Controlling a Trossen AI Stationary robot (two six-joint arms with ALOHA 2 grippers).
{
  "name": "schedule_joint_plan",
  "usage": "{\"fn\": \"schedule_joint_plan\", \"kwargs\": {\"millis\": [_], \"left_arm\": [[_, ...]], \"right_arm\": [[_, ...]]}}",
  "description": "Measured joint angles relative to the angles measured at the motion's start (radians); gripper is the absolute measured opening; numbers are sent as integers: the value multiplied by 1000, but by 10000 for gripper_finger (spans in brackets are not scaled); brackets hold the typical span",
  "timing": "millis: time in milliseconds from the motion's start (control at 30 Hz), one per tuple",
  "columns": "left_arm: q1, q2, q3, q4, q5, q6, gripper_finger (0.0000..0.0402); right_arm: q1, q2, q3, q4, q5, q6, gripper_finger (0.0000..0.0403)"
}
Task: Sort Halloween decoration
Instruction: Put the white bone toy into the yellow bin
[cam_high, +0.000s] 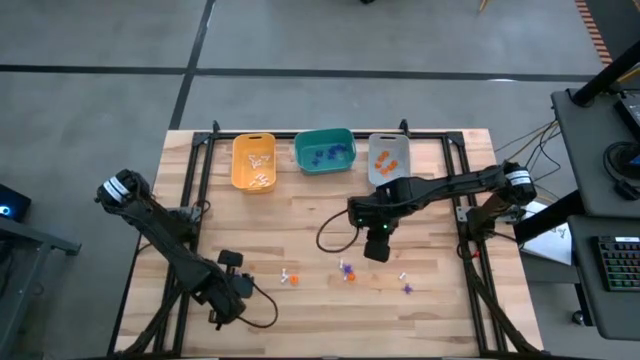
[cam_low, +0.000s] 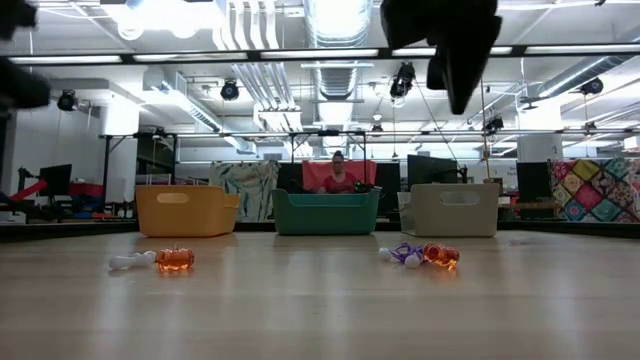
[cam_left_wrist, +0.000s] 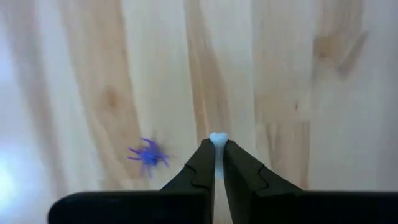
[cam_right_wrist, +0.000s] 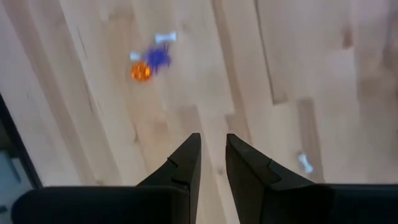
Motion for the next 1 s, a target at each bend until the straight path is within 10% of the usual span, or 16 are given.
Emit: {"fn": "schedule_joint_plan", "kwargs": {"millis": [500, 1000], "left_arm": [[312, -63, 200, -253, -119, 428, 0], [923, -175, 192, -249, -148, 1022, 0]], "right_arm": [[173, 0, 0, -47, 8, 1, 63], [228, 0, 0, -15, 11, -7, 63]]}}
